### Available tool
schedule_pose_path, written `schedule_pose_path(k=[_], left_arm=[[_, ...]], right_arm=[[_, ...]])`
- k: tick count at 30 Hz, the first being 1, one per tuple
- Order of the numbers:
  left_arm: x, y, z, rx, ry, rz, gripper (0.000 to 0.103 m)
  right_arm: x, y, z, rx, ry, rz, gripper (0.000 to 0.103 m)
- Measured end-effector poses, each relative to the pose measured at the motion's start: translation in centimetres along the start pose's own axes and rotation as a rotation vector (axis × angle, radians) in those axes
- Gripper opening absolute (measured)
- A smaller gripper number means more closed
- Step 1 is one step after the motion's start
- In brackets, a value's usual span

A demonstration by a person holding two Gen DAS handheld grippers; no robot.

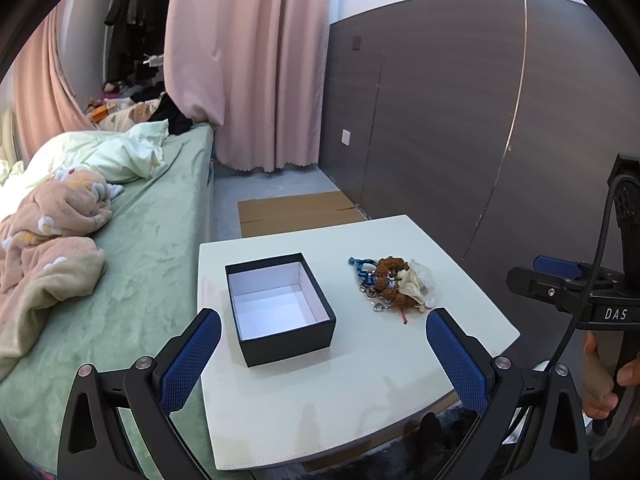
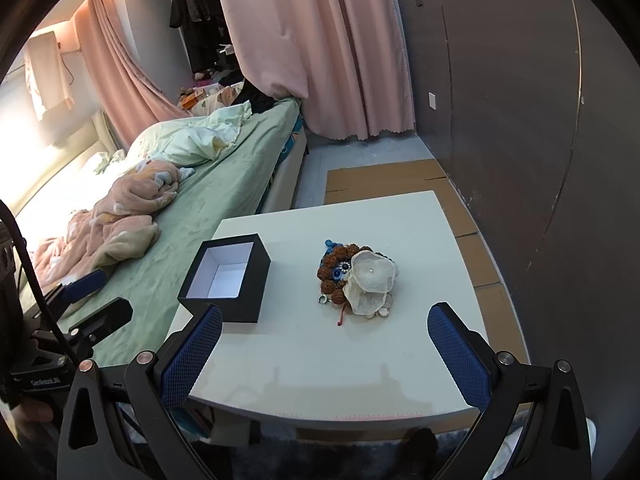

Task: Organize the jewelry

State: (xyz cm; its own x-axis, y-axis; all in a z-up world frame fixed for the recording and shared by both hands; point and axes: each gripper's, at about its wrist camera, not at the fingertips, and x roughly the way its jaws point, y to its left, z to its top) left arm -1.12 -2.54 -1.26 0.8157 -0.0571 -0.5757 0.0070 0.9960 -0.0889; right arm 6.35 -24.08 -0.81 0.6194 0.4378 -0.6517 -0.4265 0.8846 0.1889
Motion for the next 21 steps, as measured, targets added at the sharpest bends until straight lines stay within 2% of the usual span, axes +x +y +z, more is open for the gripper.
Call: schedule_pose_path(k=[8,9,21], left_arm=[[-1.0,-0.3,-0.6,-0.010,-0.012,-0.007,0.102],[-0.6,-0.6,0.8,-0.007,-0.006,-0.004,0.102],[-0.7,-0.7,0.7,-0.020,-0.006,0.011,0.102]], right_arm=[[-0.4,0.0,-0.3,-0.010,-0.003,-0.003,0.103],[-0.5,-0.1,-0.3,-0.008,-0.005,-0.002,0.103],[-0.7,-0.1,-0.5,-0.005,-0.010,0.003,0.103]])
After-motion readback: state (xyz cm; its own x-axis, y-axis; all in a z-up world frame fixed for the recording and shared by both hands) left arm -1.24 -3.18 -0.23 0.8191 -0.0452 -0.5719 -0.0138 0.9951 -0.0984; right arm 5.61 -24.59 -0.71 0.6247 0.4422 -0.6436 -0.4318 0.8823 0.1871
